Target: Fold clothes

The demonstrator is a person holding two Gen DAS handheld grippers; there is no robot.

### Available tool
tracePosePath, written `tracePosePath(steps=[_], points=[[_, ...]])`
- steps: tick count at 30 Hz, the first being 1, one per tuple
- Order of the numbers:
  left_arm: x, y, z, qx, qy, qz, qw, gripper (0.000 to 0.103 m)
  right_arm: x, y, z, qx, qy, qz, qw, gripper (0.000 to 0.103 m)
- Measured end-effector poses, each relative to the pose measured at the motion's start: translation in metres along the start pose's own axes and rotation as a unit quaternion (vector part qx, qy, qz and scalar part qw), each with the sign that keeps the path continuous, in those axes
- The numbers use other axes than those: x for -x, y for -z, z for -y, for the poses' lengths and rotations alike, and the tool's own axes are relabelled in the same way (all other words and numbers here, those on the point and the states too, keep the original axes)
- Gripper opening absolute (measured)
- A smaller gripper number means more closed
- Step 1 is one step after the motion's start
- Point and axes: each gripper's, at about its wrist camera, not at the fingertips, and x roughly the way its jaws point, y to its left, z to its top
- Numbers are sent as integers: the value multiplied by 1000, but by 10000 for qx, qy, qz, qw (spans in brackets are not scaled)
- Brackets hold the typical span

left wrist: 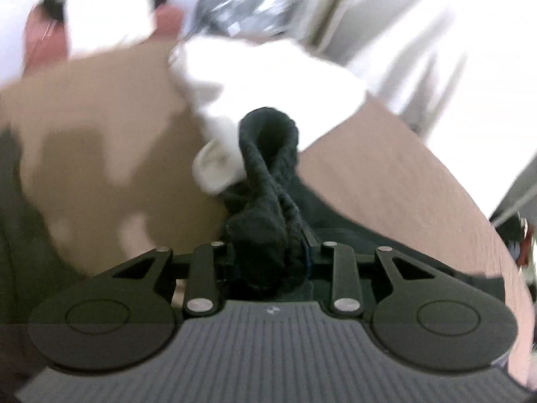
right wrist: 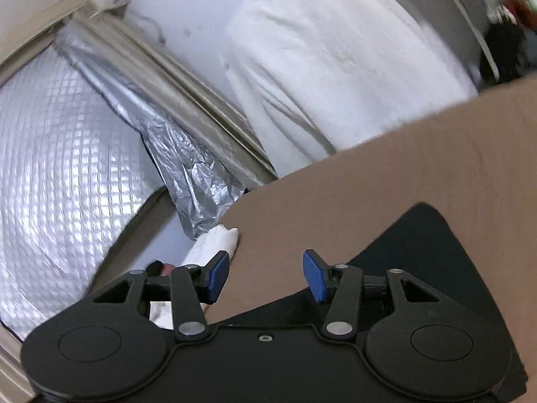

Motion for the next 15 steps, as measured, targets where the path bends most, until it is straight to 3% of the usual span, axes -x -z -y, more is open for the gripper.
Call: tracePosePath(steps=[3, 6, 10, 12, 15], points=[[29, -5, 58, -628, 355, 226, 9971, 27, 5, -6, 19, -264, -57, 70, 9996, 55], [52, -5, 124, -1183, 1073, 486, 9860, 27, 10, -9, 32, -464, -108, 195, 9987, 55], [56, 7, 204, -1609, 1986, 322, 9662, 27, 31, -15, 43, -906, -552, 610, 9925, 56], [44, 14, 248, -1876, 2251, 212, 9559, 27, 40, -16, 46, -1013, -685, 722, 9899, 56], [21, 53, 322, -2197, 2654, -195, 9386, 33, 45, -13, 57, -1256, -732, 679, 9870, 56]])
